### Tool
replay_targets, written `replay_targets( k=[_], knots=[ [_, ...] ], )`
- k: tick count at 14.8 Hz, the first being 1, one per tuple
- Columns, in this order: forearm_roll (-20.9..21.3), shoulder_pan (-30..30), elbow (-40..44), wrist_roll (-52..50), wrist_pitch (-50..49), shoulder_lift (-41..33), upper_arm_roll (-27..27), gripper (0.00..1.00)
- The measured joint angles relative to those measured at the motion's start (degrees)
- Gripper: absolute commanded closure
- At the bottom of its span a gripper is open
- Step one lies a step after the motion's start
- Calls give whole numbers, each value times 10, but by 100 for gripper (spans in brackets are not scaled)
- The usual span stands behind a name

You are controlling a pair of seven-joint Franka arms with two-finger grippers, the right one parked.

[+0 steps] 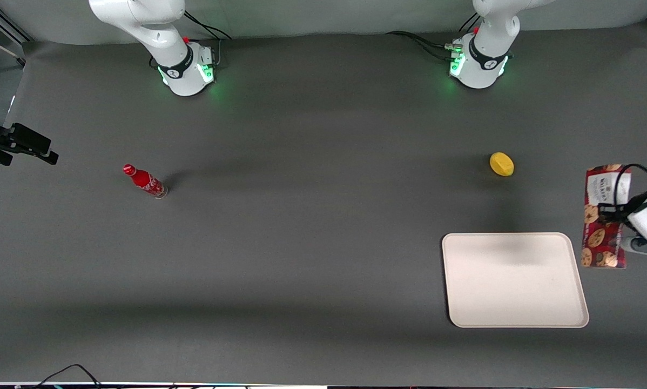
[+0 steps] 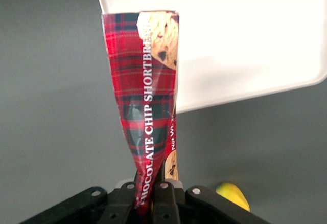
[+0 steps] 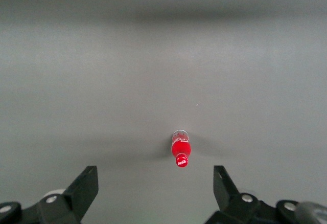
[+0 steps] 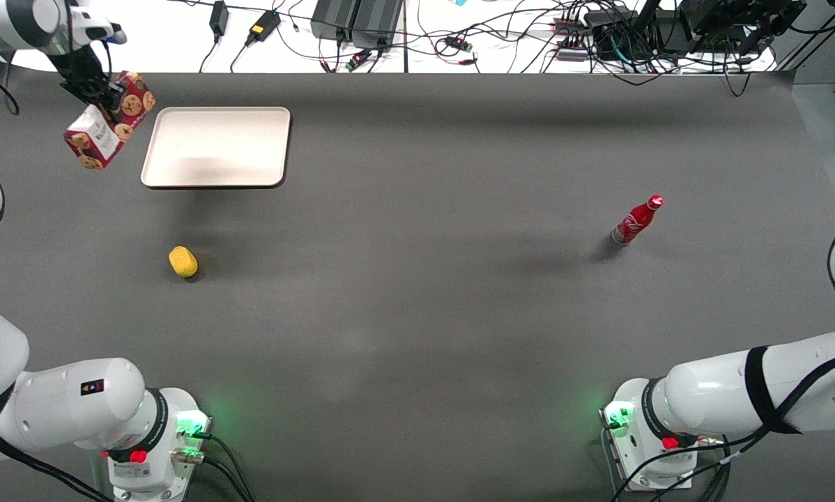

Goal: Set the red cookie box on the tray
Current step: 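Lift the cookie box with the left gripper and carry it over the tray, then lower the cookie box onto the tray and open the left gripper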

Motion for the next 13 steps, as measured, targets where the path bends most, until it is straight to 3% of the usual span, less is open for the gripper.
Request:
replay_targets(
  k=[6,13],
  knots=[
    [-3,-6,-42,-67,123,50,0,100],
    [8,-7,29,-76,203,170,2,100]
  ],
)
